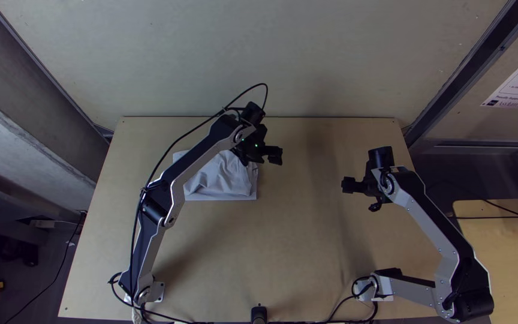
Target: Fold the t-shirt
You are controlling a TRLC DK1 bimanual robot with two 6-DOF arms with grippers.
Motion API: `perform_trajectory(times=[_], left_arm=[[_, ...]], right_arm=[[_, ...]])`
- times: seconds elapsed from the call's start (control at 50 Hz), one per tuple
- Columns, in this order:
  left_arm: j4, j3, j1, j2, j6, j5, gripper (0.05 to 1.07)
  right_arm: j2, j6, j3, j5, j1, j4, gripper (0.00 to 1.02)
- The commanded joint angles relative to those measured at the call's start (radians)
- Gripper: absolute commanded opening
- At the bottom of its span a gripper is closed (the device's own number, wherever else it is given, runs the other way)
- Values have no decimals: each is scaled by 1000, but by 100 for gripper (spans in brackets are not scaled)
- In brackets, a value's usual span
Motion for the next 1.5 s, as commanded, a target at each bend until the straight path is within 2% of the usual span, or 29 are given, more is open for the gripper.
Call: perform_trajectory(times=[0.0,0.06,0.2,0.32,0.42,0.7,0.84,1.0,1.12,1.28,1.42,1.48], left_arm=[[-16,14,33,-73,-13,2,103],[-16,-3,49,-105,4,-17,103],[-16,-78,66,-220,118,-204,103],[-17,-140,109,-334,172,-265,103],[4,-210,148,-443,242,-371,103],[138,-428,331,-764,388,-426,103],[227,-569,423,-941,435,-426,103],[369,-753,538,-1147,451,-425,103],[504,-920,624,-1305,472,-423,103],[635,-1157,662,-1523,494,-423,103],[799,-1399,665,-1754,498,-409,103],[819,-1486,659,-1839,498,-409,103]], right_arm=[[-28,10,19,5,-2,6,99],[-31,-2,51,5,-10,6,99],[-45,-39,163,5,-27,6,99],[-63,-89,283,5,-37,9,99],[-92,-142,369,5,-37,64,99],[-217,-283,492,3,-2,178,99],[-330,-321,458,3,15,276,99],[-451,-327,410,3,30,334,99],[-582,-327,301,3,30,425,99],[-786,-327,100,3,29,511,99],[-987,-335,-88,3,29,540,99],[-1071,-335,-170,3,29,552,99]])
